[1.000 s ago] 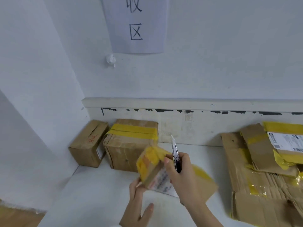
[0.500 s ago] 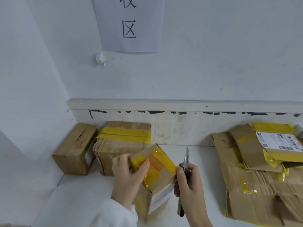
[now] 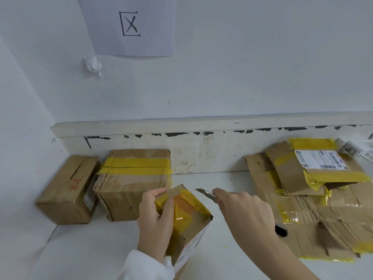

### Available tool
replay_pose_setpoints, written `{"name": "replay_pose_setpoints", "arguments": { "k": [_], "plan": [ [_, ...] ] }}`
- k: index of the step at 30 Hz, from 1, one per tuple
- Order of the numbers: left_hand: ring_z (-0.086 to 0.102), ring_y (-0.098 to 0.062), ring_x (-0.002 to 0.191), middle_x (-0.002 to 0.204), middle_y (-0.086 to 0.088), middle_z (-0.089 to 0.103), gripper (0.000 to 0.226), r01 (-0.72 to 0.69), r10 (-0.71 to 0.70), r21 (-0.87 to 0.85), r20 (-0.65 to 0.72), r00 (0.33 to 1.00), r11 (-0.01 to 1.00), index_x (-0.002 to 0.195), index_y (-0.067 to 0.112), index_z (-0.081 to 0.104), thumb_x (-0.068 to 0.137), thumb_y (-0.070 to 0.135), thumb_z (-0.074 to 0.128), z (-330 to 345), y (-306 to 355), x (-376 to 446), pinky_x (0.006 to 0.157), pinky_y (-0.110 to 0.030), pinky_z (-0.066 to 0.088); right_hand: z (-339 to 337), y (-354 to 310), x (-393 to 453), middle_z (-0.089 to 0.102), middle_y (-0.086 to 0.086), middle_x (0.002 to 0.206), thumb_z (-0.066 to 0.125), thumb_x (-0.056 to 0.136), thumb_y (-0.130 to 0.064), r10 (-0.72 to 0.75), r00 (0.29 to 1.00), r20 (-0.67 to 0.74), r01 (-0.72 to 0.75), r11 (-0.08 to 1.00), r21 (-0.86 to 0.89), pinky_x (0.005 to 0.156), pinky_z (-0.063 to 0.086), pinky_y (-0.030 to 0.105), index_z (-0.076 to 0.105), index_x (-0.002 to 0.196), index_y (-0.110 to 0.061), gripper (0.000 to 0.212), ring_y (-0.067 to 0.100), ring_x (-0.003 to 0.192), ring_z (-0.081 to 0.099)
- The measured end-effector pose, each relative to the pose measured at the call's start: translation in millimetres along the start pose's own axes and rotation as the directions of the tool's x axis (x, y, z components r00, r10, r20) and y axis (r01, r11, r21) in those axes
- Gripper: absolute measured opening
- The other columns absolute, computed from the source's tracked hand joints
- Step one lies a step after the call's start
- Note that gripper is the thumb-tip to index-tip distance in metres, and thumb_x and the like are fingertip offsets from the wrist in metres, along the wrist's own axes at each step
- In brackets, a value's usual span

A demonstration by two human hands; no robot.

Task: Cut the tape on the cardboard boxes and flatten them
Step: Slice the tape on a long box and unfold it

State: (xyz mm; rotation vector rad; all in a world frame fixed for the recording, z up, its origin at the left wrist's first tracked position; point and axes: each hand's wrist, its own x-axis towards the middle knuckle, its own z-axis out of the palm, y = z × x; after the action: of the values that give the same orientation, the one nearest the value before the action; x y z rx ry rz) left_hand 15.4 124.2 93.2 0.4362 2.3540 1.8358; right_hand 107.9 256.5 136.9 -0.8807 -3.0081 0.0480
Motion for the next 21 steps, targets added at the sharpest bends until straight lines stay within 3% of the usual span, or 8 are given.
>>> {"name": "replay_pose_setpoints", "arguments": {
  "k": [8,15,21],
  "plan": [
    [0.056,-0.019,0.099,0.102,0.001,0.057,0.013,-0.025,0.024,-0.039,-0.039,0.999,0.999,0.097,0.034,0.051,0.091,0.023,0.054,0,-2,-4,0.09,-0.05,0.047,-13,-15,9,0.03,-0.002,0.065,0.049,0.093,-0.007,-0.121,0.99,0.071,0.127,0.988,-0.083,0.043,0.02,0.026,0.043,0.11,-0.019,0.023,0.014,0.05,0.026],
    [0.055,-0.018,0.099,0.102,0.001,0.057,0.023,-0.028,0.025,-0.059,-0.051,0.998,0.998,0.096,0.03,0.052,0.09,0.008,0.052,-5,-6,-9,0.084,-0.039,0.049,-35,-22,9,0.028,0.0,0.065,0.042,0.091,0.002,-0.279,0.951,0.132,0.298,0.94,-0.164,0.044,0.017,0.027,0.045,0.117,-0.012,0.03,0.015,0.051,0.025],
    [0.055,-0.016,0.1,0.102,0.004,0.057,0.024,-0.017,0.011,-0.07,-0.076,0.997,0.997,0.095,0.031,0.053,0.091,0.007,0.051,-8,-6,-10,0.087,-0.04,0.048,-32,-26,-7,0.025,0.001,0.065,0.04,0.091,0.003,-0.279,0.948,0.155,0.299,0.945,-0.132,0.045,0.016,0.027,0.041,0.123,-0.013,0.035,0.015,0.051,0.022]
  ]
}}
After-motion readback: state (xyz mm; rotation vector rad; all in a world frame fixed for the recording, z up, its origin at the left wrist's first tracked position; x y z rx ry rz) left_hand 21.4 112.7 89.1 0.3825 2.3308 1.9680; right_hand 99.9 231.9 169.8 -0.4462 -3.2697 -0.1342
